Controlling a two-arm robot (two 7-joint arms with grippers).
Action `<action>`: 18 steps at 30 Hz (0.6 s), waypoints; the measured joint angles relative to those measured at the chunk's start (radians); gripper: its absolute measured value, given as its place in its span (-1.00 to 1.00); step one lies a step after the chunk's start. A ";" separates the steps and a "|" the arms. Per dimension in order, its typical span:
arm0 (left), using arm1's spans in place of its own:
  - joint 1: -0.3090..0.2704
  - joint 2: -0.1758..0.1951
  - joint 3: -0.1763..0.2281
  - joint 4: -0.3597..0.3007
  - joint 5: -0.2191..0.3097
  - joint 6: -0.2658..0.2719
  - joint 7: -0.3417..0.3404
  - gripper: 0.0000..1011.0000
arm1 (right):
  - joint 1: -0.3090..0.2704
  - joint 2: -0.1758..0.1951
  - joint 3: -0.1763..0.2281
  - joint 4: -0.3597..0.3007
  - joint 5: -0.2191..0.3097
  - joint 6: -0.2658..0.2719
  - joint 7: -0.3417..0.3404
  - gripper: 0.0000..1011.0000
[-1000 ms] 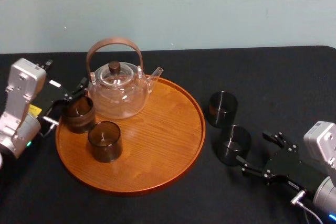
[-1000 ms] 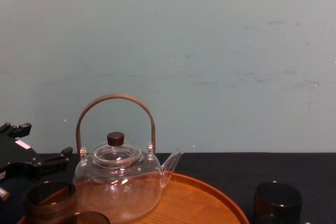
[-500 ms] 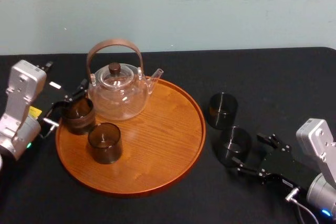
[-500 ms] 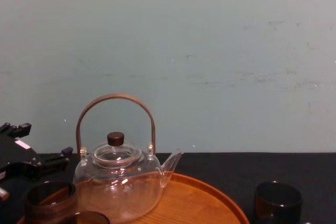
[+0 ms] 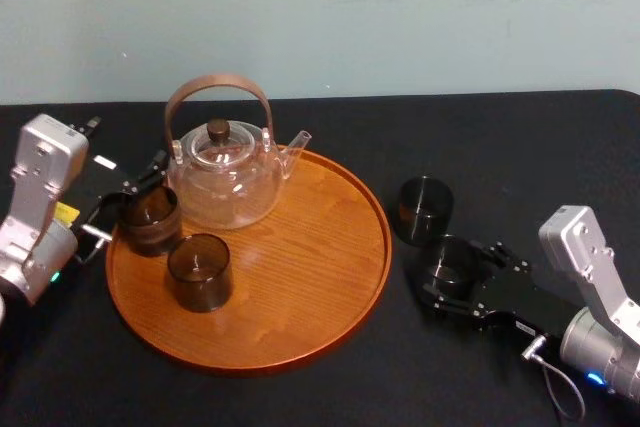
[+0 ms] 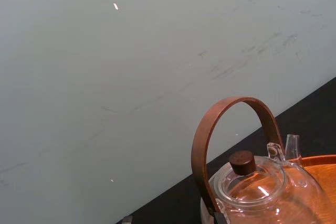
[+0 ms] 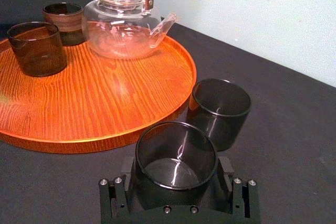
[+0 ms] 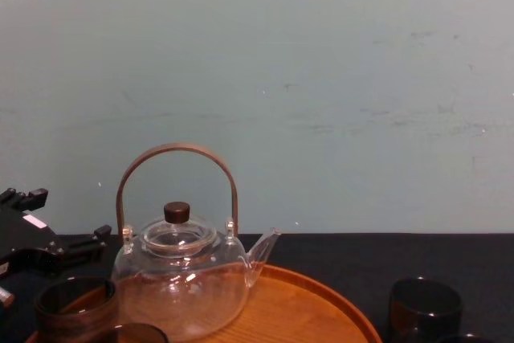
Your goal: Pick up the glass from the table and place it on the tray.
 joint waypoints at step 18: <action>0.000 0.000 0.000 0.000 0.000 0.000 0.000 0.98 | 0.051 -0.031 -0.030 0.060 -0.008 -0.013 0.059 0.98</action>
